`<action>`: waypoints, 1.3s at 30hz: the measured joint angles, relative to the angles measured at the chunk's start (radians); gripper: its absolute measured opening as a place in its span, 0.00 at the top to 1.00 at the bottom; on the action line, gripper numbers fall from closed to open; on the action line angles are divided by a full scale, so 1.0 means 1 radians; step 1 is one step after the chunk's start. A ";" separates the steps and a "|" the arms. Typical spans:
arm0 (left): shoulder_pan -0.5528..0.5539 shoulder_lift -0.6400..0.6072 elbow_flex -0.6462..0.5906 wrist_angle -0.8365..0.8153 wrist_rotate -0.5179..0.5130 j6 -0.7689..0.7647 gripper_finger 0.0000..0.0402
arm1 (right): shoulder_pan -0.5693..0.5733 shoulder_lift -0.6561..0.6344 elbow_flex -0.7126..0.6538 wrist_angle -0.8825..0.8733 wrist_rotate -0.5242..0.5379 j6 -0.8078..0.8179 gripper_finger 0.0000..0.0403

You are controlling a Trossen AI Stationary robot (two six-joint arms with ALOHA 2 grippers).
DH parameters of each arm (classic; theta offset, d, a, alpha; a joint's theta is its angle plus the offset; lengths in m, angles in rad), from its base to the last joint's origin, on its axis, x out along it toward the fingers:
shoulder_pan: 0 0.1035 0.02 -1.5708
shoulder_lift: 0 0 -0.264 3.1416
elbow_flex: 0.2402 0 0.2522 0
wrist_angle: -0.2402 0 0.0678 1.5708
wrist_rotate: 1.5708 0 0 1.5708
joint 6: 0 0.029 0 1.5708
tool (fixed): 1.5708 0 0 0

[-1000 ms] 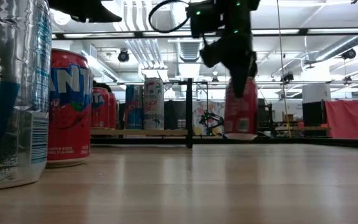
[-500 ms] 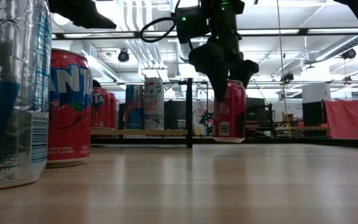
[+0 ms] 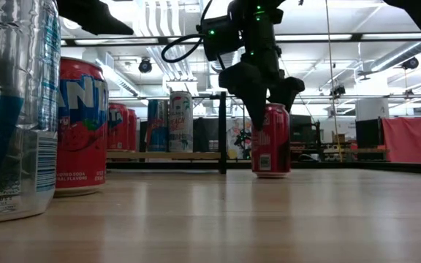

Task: Place canned beverage on shelf
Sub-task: Put the red/white soda can on the shelf

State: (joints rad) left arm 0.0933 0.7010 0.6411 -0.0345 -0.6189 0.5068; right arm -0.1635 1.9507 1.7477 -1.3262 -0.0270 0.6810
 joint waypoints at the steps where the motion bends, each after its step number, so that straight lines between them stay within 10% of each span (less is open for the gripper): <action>1: 0.000 0.000 0.000 0.000 0.000 0.000 1.00 | 0.000 0.000 0.000 0.000 0.000 -0.001 0.26; 11: 0.000 0.000 0.000 0.000 0.000 0.001 1.00 | 0.000 0.000 0.000 0.024 0.000 0.004 0.04; 28: 0.000 0.000 -0.002 -0.013 0.001 0.001 1.00 | -0.009 -0.157 0.083 -0.029 0.081 -0.029 0.03; 39: 0.000 0.000 -0.002 -0.020 0.001 0.001 1.00 | -0.038 -0.245 -0.147 -0.010 0.109 -0.053 0.31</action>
State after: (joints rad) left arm 0.0933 0.7010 0.6392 -0.0547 -0.6178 0.5076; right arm -0.2011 1.7055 1.6005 -1.3365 0.0820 0.6283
